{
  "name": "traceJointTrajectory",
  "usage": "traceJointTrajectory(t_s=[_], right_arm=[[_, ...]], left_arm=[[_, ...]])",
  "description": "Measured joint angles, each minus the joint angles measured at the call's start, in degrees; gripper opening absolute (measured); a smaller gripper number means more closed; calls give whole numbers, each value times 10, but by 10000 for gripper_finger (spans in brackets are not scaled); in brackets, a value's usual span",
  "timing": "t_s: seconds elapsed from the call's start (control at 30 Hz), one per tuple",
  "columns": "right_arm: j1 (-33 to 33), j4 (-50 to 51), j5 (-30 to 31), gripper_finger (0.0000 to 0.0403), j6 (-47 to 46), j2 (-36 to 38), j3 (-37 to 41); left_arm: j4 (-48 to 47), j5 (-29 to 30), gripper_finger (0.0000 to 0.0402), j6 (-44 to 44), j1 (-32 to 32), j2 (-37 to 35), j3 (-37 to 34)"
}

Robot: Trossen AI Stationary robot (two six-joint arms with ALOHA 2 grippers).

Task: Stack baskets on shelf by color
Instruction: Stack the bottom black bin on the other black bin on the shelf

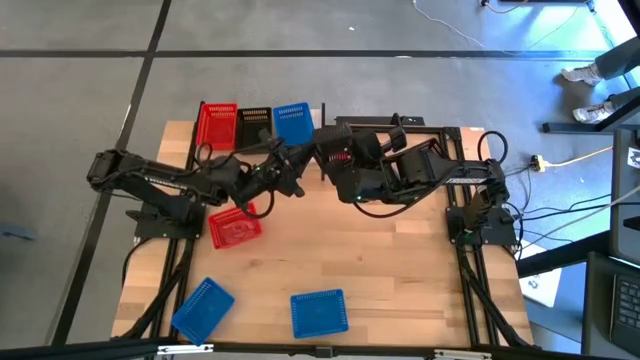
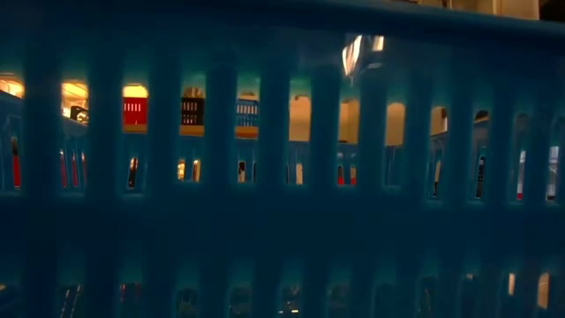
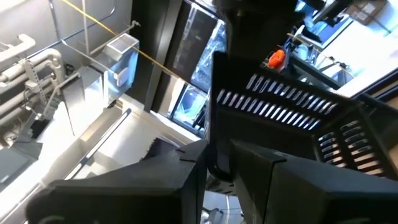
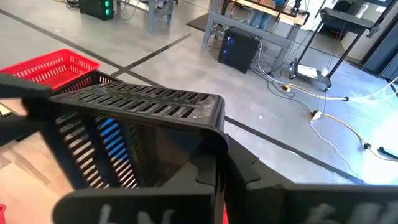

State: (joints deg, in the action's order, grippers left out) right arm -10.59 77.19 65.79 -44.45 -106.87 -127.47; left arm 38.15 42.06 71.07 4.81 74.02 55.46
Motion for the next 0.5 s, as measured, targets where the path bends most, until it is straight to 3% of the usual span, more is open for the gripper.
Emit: traceJointTrajectory(t_s=[0.3,0.5], right_arm=[[1,0,-6,0,0,0,0],[0,-1,-7,0,0,0,0]], left_arm=[[1,-2,53,0,-19,0,0],[1,1,8,-1,-22,0,0]])
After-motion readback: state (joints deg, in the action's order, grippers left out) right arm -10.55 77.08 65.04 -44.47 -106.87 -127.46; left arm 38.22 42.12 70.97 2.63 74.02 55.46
